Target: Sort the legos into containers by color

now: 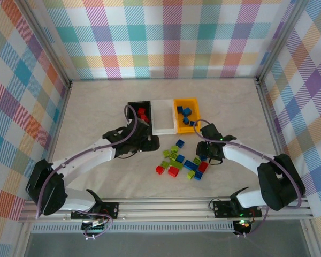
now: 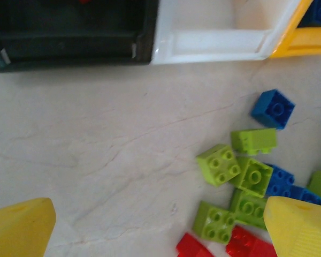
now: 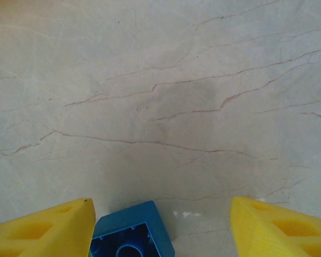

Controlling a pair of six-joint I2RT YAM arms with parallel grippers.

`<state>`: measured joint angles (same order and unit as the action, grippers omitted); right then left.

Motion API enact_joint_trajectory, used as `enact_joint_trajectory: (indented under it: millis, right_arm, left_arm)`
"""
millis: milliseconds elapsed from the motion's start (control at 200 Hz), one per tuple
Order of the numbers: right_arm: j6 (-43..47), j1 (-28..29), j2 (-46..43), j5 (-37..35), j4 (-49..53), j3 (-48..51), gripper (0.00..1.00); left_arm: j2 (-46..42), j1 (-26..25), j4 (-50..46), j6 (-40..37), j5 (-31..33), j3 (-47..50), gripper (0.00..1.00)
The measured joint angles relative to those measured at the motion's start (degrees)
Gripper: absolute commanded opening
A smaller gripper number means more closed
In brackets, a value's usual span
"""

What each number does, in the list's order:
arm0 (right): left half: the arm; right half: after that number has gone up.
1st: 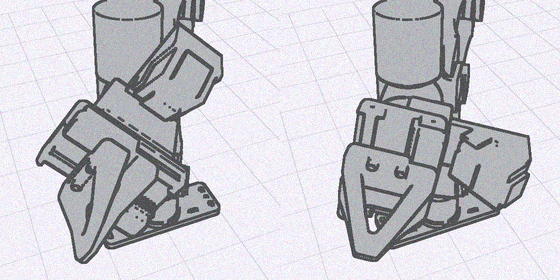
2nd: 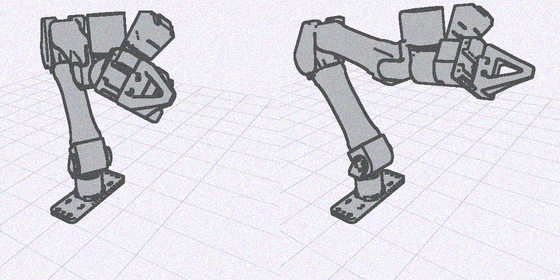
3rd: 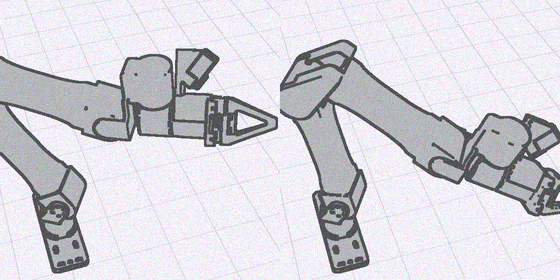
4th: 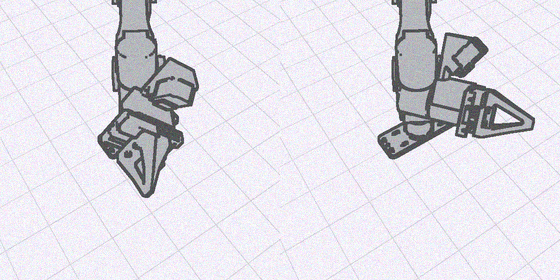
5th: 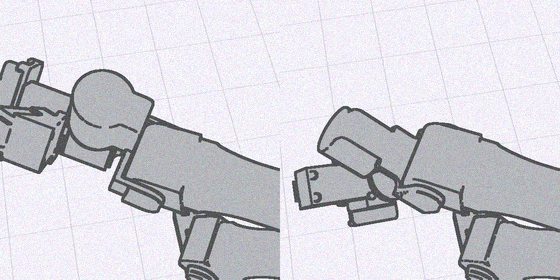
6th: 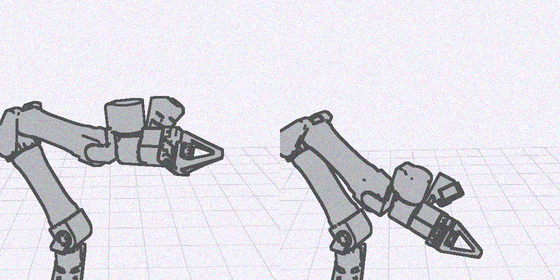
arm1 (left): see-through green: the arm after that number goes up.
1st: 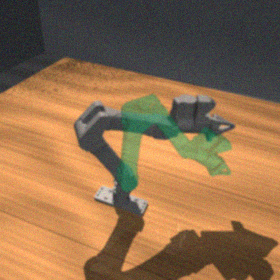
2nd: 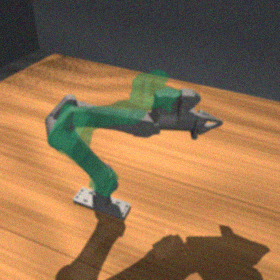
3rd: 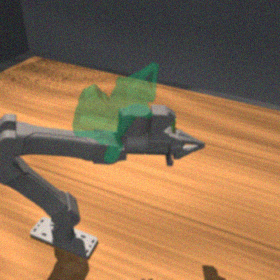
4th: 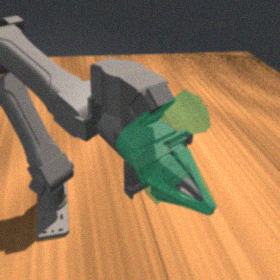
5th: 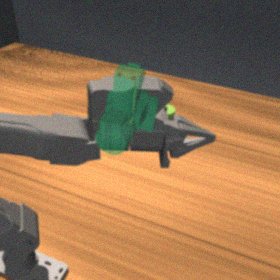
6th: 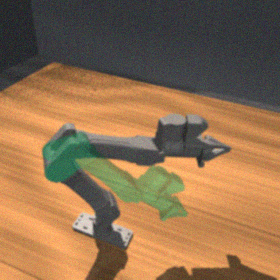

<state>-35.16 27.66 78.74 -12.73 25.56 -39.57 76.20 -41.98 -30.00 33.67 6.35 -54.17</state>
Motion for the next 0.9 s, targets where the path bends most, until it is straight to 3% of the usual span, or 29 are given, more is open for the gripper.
enact_joint_trajectory:
  millis: [305, 900]
  right_arm:
    - [0.0, 0.1, 3.2, 2.5, 0.2, -1.9, 0.61]
    - [0.0, 2.4, 3.7, 5.9, 1.6, -2.1, 0.31]
  left_arm:
    - [-2.7, 0.2, 0.4, 1.3, 0.9, 4.3, 1.00]
    - [-2.7, 2.0, 2.1, 1.3, 1.0, 6.0, 1.00]
